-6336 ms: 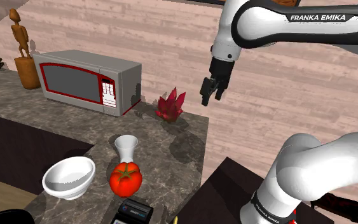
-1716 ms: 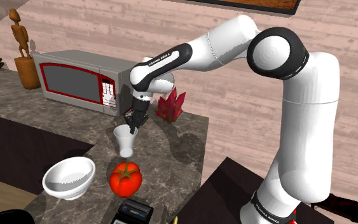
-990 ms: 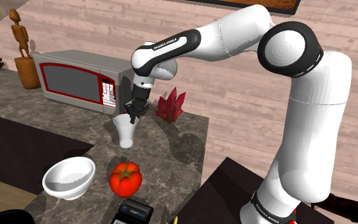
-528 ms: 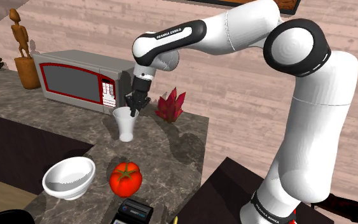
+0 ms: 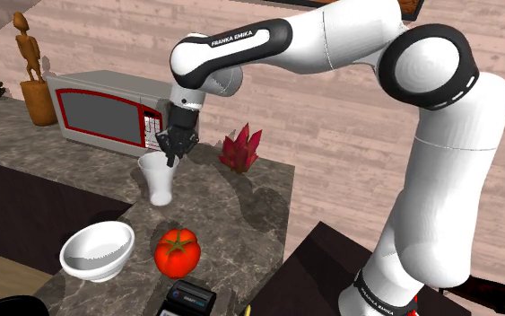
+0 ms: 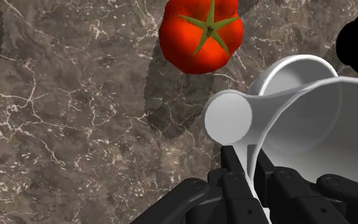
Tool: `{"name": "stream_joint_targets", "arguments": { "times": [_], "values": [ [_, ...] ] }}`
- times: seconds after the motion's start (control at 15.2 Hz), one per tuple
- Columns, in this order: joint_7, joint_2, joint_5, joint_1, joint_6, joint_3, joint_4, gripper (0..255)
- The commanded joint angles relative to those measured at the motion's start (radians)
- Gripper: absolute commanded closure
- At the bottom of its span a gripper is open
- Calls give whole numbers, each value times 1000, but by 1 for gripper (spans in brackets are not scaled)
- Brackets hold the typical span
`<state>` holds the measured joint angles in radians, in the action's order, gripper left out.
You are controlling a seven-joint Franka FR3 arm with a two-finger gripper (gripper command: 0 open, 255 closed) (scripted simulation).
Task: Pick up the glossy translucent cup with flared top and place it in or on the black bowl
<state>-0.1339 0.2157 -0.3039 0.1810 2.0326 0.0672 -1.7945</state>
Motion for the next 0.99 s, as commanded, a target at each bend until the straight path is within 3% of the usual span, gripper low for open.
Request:
{"name": "stream_joint_targets", "arguments": {
  "times": [0.0, 0.46, 0.92],
  "values": [
    [-46, 4, 5, 27, 8, 16, 9, 255],
    [-210, 47, 36, 125, 20, 70, 84, 255],
    [-376, 135, 84, 230, 7, 111, 224, 255]
  ]
}}
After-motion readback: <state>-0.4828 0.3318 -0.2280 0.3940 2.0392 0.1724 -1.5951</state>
